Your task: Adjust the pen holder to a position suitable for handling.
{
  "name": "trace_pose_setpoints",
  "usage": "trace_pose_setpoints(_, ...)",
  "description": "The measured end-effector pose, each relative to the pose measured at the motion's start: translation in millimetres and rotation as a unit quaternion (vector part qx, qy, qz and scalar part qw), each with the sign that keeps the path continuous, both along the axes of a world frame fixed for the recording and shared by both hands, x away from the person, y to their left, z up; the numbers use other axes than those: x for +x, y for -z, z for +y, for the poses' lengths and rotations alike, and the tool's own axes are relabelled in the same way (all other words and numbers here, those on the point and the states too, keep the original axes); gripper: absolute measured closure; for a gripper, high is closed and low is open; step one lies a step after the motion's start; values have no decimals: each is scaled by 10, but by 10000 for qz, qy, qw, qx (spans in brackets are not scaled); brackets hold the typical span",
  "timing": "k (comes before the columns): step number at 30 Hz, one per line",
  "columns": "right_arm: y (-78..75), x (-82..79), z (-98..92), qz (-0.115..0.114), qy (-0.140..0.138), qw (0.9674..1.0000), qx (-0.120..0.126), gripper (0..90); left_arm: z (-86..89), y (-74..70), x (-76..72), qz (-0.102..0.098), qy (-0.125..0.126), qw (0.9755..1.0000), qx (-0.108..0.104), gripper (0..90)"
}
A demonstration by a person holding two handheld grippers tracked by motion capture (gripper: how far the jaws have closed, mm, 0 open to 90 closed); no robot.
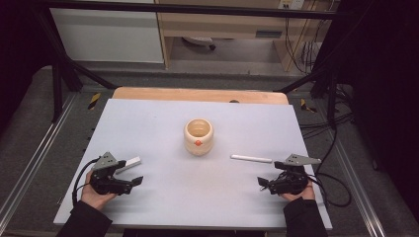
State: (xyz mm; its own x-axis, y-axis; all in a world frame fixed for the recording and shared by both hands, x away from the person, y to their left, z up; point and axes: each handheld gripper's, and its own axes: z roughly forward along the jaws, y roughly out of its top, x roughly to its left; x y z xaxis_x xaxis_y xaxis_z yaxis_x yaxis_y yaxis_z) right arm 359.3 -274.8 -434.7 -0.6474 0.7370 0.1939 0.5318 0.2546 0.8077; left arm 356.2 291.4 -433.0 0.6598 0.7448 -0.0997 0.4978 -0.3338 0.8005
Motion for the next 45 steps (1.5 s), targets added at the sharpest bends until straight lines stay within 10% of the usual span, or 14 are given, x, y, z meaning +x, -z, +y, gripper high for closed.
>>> trace_pose_setpoints(45,-359,234,860,-273,-499,9979,-320,17,14,4,-8,-22,-53,10000,54,56)
